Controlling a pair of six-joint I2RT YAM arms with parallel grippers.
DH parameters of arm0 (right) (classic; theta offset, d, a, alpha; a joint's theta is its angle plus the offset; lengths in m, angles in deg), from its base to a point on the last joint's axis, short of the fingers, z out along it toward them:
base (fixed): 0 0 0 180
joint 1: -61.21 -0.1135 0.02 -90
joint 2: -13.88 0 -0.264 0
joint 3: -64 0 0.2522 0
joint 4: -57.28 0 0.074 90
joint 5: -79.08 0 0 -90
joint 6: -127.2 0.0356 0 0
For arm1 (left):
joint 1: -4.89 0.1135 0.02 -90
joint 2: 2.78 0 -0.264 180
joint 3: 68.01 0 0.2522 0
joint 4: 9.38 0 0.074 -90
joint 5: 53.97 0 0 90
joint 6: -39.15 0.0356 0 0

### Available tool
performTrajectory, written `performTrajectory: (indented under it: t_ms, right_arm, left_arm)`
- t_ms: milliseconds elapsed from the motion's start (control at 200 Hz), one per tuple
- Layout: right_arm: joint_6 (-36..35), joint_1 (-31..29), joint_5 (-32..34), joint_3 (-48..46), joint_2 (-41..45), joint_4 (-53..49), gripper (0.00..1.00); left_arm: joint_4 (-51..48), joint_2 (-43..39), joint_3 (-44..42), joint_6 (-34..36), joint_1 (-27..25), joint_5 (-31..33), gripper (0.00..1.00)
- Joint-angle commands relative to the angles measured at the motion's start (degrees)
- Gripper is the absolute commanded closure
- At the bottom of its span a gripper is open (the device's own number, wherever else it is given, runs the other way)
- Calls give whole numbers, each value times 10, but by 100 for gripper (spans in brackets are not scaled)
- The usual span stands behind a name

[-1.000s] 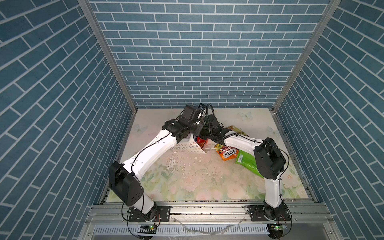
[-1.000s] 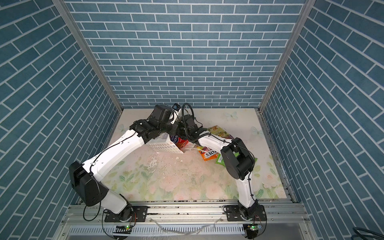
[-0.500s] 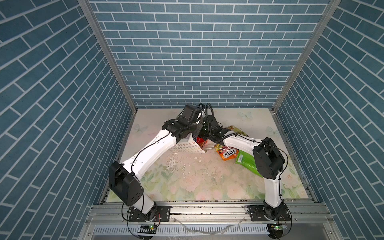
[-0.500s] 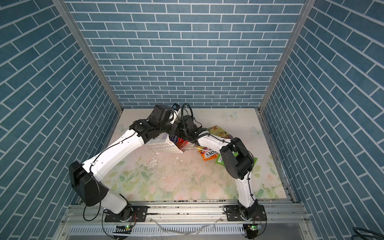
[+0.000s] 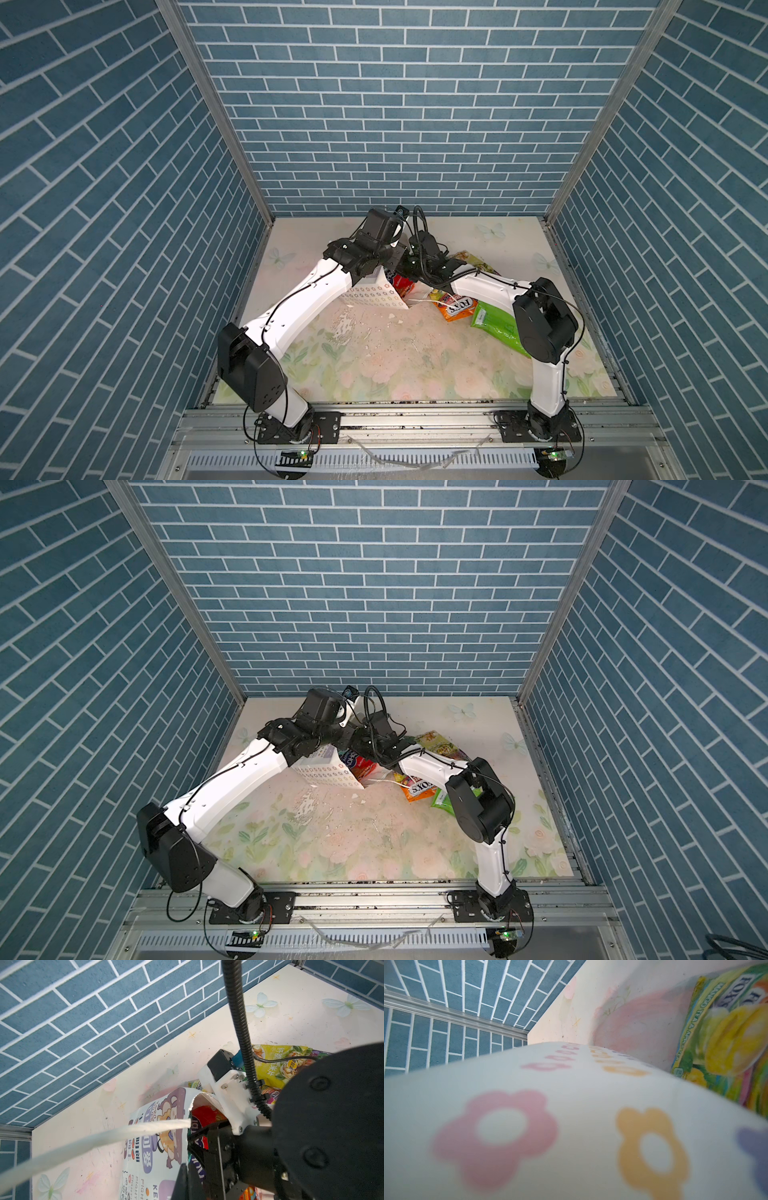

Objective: Take the snacks out of the paper bag
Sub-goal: 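Close the right gripper on the teal packet inside the bag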

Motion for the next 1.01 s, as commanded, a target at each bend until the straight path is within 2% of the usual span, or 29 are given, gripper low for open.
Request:
performTrajectory:
  t_ms: [0, 465, 775, 1000]
  right_arm:
    - [-29, 3, 7, -13, 38, 22, 100]
    - [-49, 23, -6, -57, 85, 50, 100]
    - [-61, 45, -66, -72, 100, 95, 100]
    - [-90, 49, -79, -75, 125, 76, 100]
  left_arm:
    - [10, -6, 16, -5, 6, 4, 100]
    - [3, -1, 20, -9, 20, 8, 100]
    - [-3, 3, 24, -13, 26, 7, 100]
    - [-6, 3, 26, -12, 26, 8, 100]
